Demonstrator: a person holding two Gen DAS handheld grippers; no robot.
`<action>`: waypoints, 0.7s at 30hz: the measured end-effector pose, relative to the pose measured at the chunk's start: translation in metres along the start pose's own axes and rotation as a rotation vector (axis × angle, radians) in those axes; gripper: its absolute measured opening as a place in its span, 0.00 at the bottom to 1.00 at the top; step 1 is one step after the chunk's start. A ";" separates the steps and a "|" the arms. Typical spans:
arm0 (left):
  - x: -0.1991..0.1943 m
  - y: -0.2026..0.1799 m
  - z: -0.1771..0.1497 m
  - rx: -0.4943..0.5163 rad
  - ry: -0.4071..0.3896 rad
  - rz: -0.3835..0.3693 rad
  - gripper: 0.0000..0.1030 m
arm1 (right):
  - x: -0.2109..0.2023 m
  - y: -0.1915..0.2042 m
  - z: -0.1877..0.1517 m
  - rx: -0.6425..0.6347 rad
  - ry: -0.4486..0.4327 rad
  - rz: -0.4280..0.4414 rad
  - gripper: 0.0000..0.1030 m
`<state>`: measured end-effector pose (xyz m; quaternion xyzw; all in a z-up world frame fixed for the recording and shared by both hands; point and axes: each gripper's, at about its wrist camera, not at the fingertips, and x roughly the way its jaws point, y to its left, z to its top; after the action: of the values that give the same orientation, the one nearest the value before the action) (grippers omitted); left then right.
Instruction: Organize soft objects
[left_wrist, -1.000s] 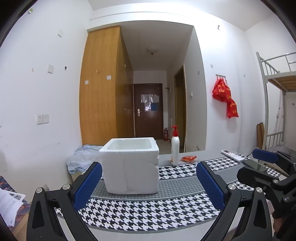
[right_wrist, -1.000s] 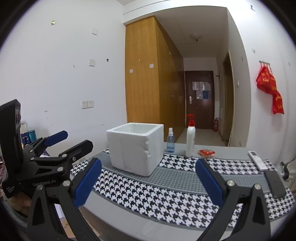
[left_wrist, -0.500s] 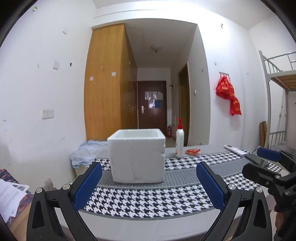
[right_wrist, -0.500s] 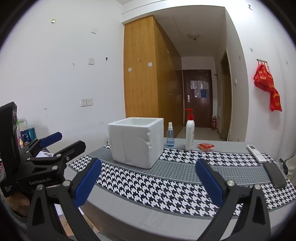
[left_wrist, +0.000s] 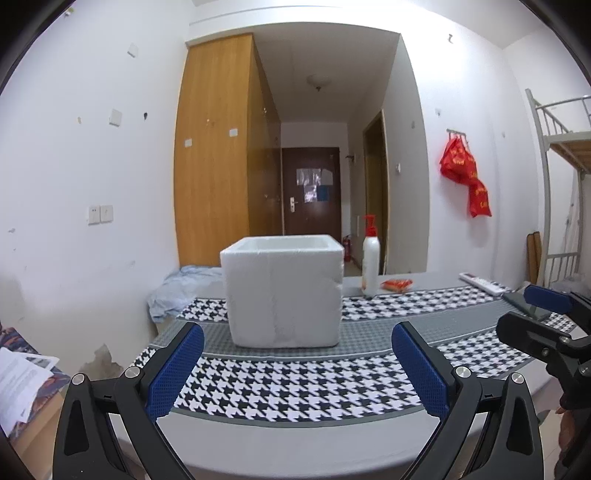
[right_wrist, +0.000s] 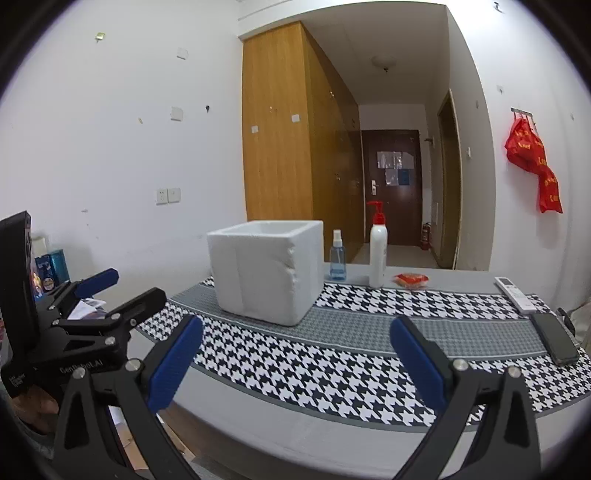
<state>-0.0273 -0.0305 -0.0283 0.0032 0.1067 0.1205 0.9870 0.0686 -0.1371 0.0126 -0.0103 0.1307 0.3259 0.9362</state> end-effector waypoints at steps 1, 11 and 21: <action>0.002 0.001 -0.001 -0.002 0.005 0.006 0.99 | 0.003 0.000 -0.001 0.001 0.007 -0.004 1.00; -0.002 0.003 0.003 -0.003 0.004 0.025 0.99 | 0.003 0.002 -0.002 0.002 0.004 -0.013 1.00; -0.001 -0.003 0.005 0.020 0.002 0.027 0.99 | 0.002 0.001 -0.001 -0.001 0.001 -0.077 1.00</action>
<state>-0.0270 -0.0338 -0.0236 0.0144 0.1088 0.1326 0.9851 0.0691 -0.1357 0.0109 -0.0160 0.1306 0.2896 0.9481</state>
